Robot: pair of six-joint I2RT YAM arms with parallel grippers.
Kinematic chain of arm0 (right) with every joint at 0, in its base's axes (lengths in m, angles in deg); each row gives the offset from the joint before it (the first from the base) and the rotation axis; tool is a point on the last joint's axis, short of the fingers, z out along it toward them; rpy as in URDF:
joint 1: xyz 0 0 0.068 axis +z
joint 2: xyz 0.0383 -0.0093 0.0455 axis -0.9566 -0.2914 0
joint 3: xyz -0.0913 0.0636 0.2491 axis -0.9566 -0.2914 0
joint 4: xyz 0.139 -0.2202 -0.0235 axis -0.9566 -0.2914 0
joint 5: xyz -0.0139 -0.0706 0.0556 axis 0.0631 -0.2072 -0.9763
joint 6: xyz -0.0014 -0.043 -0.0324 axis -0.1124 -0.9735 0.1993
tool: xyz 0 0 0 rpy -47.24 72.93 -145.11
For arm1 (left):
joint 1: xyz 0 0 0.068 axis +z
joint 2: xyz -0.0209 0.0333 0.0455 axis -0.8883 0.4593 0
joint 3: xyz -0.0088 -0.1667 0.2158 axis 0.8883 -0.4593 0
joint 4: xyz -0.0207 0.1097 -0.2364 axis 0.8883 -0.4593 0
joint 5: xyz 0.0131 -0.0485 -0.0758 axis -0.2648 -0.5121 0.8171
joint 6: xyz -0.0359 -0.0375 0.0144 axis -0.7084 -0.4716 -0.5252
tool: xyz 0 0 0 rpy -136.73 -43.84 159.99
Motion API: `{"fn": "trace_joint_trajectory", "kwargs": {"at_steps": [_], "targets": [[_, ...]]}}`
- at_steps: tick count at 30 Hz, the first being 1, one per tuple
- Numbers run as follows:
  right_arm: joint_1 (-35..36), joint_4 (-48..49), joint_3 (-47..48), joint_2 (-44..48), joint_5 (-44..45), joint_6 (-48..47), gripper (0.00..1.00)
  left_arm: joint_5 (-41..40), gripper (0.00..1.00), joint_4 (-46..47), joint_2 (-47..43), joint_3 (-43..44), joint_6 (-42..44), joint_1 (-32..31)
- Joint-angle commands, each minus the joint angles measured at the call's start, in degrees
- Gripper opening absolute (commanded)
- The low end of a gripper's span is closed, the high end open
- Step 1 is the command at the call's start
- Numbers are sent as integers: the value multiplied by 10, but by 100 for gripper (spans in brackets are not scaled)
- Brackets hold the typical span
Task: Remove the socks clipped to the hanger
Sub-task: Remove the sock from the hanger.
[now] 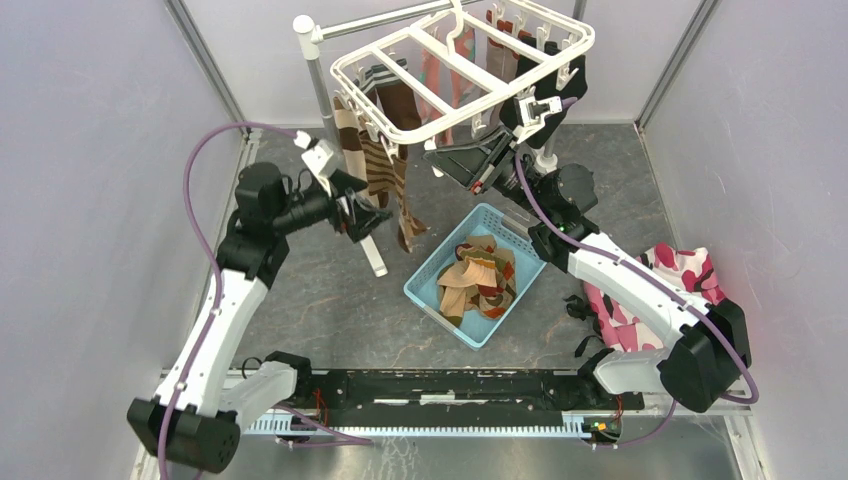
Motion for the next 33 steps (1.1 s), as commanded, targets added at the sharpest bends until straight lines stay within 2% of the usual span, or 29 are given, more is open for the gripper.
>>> {"fn": "trace_joint_trajectory", "kwargs": {"at_steps": [1, 8, 13, 17, 26, 28, 30, 32, 33], "targets": [[1, 9, -2, 22, -31, 0, 0, 121, 100, 82, 79, 66, -53, 34], [0, 23, -1, 21, -53, 11, 1, 177, 96, 132, 142, 89, -70, 34], [-1, 54, 0, 12, -74, 35, 2, 165, 94, 191, 149, 71, -102, 34], [-1, 79, 0, 3, -83, 54, 2, 164, 93, 201, 158, 64, -106, 33], [-3, 67, -1, 0, -87, 43, 5, 228, 73, 237, 158, 55, -179, 17], [-3, 60, -1, -1, -87, 38, 6, 234, 66, 237, 154, 54, -189, 10], [-3, 57, -5, -1, -86, 35, 8, 230, 54, 237, 148, 53, -194, 4], [-3, 51, -8, 0, -86, 30, 12, 224, 39, 236, 140, 52, -198, 2], [-4, 45, -8, 1, -86, 25, 15, 220, 27, 231, 139, 51, -196, 2]]}}
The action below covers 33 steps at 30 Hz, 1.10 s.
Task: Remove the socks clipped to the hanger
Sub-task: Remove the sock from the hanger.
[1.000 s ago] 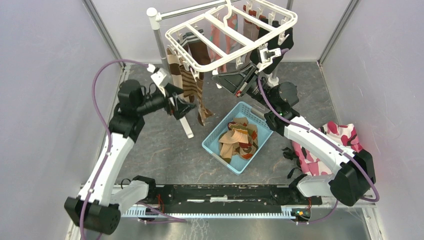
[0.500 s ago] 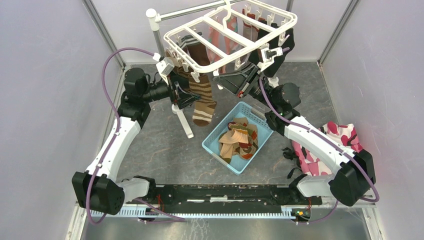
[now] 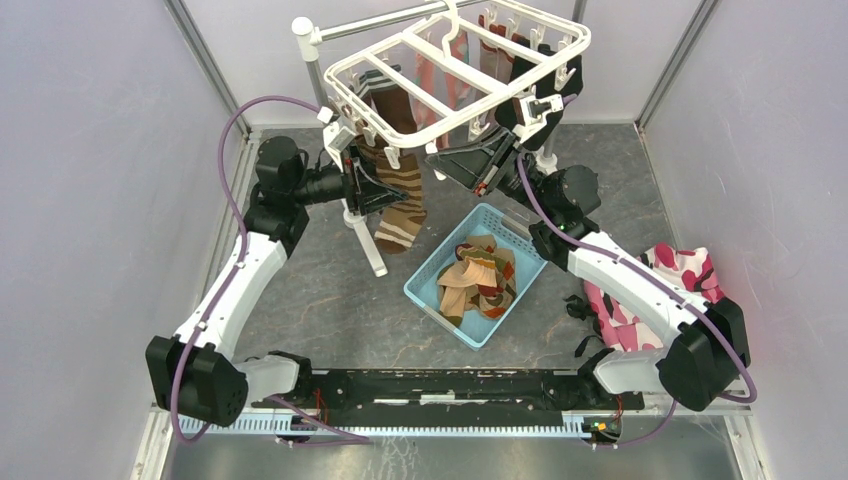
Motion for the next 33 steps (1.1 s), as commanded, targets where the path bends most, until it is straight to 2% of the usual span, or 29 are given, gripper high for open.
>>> {"fn": "trace_joint_trajectory", "kwargs": {"at_steps": [1, 3, 4, 7, 13, 18, 24, 33], "targets": [[3, -1, -7, 7, -40, -20, 18, 6, 17, 14, -30, -3, -27, -5], [4, -20, -11, 14, -36, -36, 26, -3, 5, -1, -41, -5, -20, -5], [4, -30, -13, 20, -32, -49, 31, -8, 3, -5, -48, -8, -20, -5], [4, -82, -22, 38, -23, -97, 48, -18, 2, -9, -65, -14, -30, -6], [4, -174, -93, 101, 4, -209, 70, -26, 2, -2, -96, -14, -81, -16], [31, -195, -156, 138, 18, -288, 77, -42, 2, 10, -106, -11, -124, -30], [93, -206, -150, 107, 66, -382, 83, -62, 2, 19, -98, -6, -155, -55], [109, -134, -120, 59, 107, -424, 79, -79, 2, 26, -90, 5, -198, -70]]}}
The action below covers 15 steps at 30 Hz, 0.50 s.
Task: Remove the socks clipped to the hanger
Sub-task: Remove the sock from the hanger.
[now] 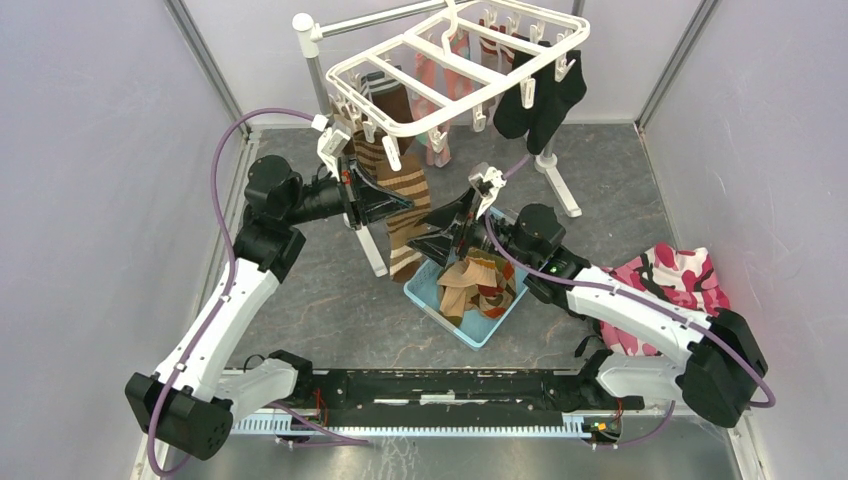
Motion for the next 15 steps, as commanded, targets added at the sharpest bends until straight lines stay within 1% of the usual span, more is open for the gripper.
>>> {"fn": "trace_joint_trajectory", "kwargs": {"at_steps": [1, 4, 8, 10, 12, 15], "targets": [[11, 78, 30, -19, 36, -35, 78, -11, 2, 25, 2, 19, -53, -4], [26, 99, 33, -40, 47, -34, 75, -14, 2, 28, 4, 20, -61, -9], [45, 133, 26, -50, 80, -38, 75, -19, 2, 31, 8, 21, -66, -12], [48, 109, 22, -41, 120, -55, 76, -20, 2, 34, 10, 23, -71, -12], [48, 68, 12, -15, 152, -87, 81, -20, 2, 35, 10, 26, -72, -13], [35, 12, -8, 28, 156, -128, 88, -18, 2, 34, 6, 27, -72, -13]]}}
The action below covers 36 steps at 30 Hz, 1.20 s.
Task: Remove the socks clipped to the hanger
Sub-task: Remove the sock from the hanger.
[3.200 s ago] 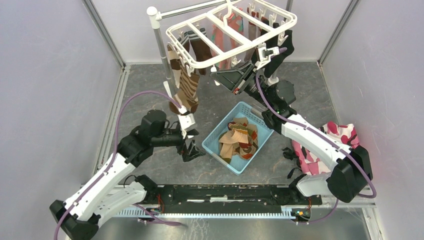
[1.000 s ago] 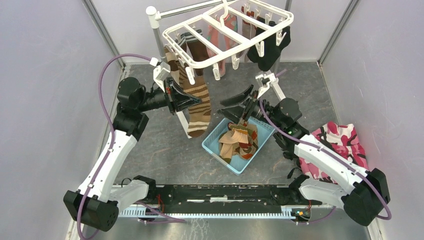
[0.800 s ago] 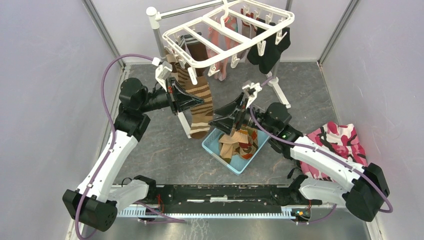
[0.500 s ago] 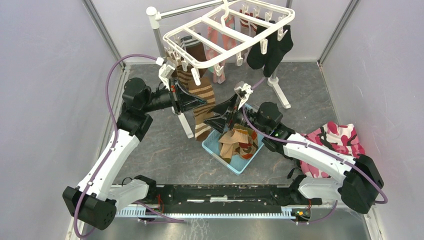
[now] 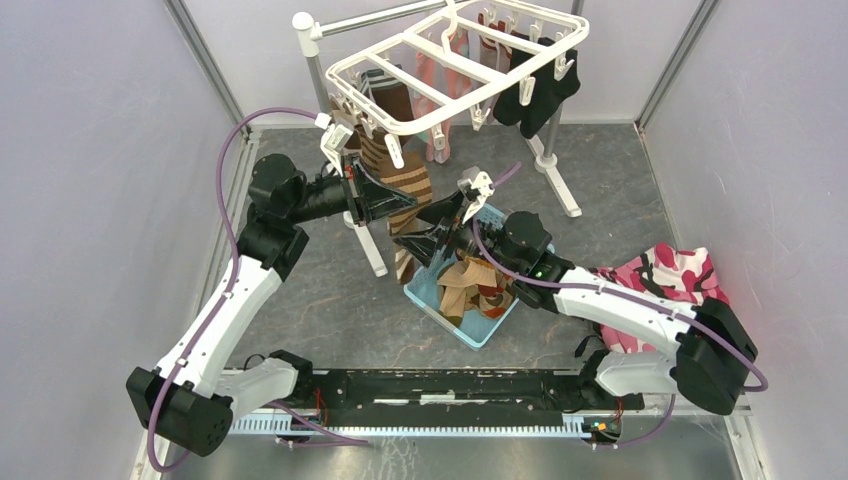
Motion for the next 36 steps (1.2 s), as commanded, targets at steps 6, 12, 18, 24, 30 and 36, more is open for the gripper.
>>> {"fn": "trace_joint_trajectory", "kwargs": {"at_steps": [6, 12, 18, 24, 30, 36], "targets": [[-94, -96, -20, 99, -78, -84, 98, 5, 2, 21, -8, 26, -20, -3], [-106, -48, 25, 51, -204, -74, 98, 5, 2, 20, -7, 26, -19, -4], [-101, 63, 35, -3, -238, -17, 91, 7, 2, 19, -6, 31, -22, -3], [-87, 132, 46, -34, -247, 22, 81, 12, 2, 14, -7, 32, -23, -3], [-80, 136, 65, -48, -242, 37, 53, 13, 2, 6, -7, 32, -16, -3], [-78, 101, 48, -32, -234, 49, 0, -12, 52, -18, -6, 34, 3, -3]]}}
